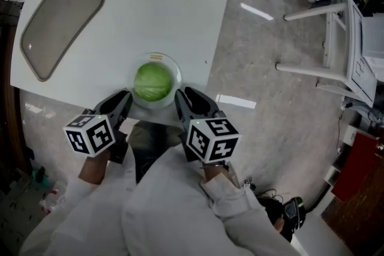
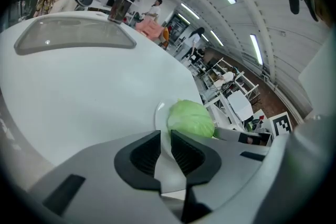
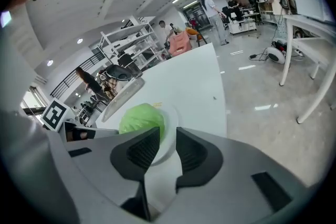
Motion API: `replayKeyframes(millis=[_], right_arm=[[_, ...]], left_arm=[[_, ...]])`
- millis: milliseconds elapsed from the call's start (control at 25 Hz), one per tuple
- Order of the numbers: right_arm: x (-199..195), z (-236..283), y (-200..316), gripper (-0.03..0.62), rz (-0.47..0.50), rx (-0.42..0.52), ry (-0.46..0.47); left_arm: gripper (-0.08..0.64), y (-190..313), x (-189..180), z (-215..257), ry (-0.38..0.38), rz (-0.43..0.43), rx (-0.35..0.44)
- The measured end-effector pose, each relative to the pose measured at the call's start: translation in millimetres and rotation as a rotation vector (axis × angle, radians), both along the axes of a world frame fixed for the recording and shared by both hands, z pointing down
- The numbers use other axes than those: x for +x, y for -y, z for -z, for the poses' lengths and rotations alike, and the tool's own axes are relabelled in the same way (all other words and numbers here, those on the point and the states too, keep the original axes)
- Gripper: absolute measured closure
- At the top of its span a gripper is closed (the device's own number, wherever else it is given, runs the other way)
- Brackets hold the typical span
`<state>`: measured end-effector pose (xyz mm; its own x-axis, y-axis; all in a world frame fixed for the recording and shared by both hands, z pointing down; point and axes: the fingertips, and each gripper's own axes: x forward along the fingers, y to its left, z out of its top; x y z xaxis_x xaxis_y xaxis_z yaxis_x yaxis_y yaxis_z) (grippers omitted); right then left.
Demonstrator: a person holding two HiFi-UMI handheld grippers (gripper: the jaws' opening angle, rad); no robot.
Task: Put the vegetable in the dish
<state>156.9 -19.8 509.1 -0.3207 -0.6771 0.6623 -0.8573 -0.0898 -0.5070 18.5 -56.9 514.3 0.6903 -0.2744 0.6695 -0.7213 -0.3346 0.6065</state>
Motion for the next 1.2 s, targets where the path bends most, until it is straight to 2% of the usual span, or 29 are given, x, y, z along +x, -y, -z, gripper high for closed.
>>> replayKeyframes(millis=[80,360,840,1200], right_arm=[[1,-4,0,0.503,0.001,-0.009,-0.003],[2,-14,1,0.483,0.018,-0.041,-0.001],[-1,-23,4,0.48,0.037,-0.087,-0.014],[-2,-23,6,0.482,0.041,-0.08,-0.029]], left_arm=[[0.494,0,2,-2,0.001,0.006,-0.007],[0.468,-2,4,-9,0.022,0.006,-0.031],[0.462,-3,3,-11,0.004,0.044,-0.063],[0.463,2,5,-13,-0.015,0.078,-0.062]])
